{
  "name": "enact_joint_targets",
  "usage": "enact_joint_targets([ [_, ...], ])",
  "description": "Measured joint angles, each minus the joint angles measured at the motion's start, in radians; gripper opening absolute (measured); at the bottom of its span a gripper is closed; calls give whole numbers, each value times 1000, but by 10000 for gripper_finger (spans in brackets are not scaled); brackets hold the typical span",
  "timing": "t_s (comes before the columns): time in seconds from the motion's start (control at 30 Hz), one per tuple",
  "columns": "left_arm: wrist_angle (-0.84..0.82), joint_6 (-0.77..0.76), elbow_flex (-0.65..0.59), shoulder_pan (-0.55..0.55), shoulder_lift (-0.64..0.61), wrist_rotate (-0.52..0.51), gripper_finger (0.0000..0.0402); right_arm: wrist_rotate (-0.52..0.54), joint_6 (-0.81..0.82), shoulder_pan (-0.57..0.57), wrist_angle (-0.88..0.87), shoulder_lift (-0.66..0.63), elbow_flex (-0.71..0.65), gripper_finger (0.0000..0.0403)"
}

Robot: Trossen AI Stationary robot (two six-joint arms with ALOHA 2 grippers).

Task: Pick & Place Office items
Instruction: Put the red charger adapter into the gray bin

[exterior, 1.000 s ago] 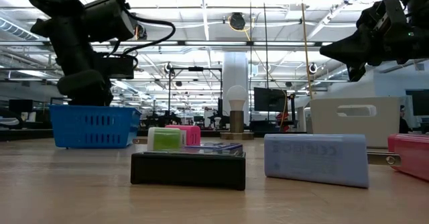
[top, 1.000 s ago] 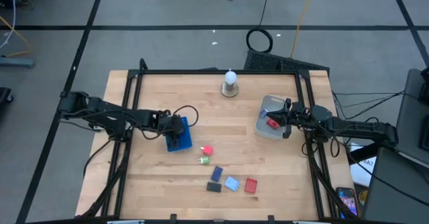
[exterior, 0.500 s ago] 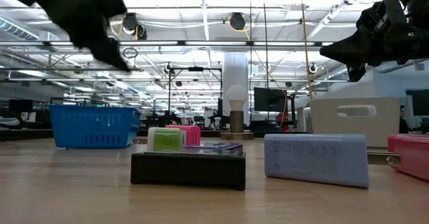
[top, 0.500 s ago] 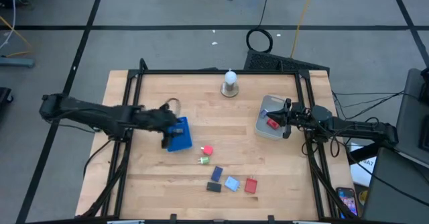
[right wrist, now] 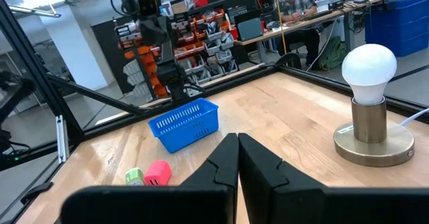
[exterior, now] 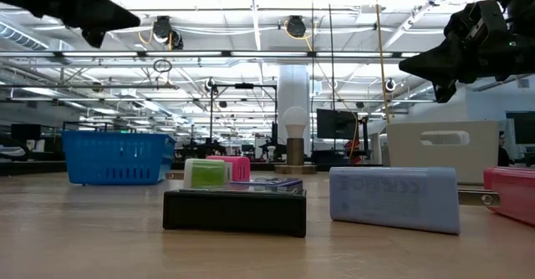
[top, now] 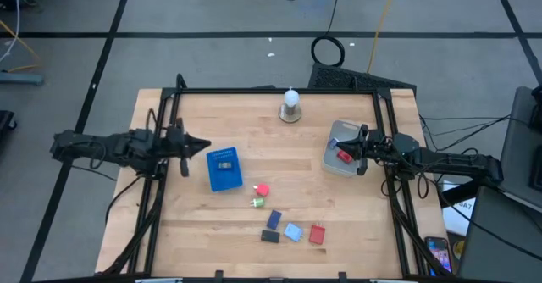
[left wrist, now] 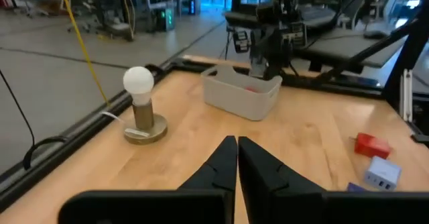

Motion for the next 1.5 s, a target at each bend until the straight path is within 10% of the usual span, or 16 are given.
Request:
enact_joint_targets([
  [1.03, -2, -30, -293, 0, -342, -93, 4, -103, -86, 9, -13, 17, 65, 1],
  [1.5, -9, -108, -293, 0, -342, -108, 5, 198, -98, 412, -396, 591, 576, 0],
])
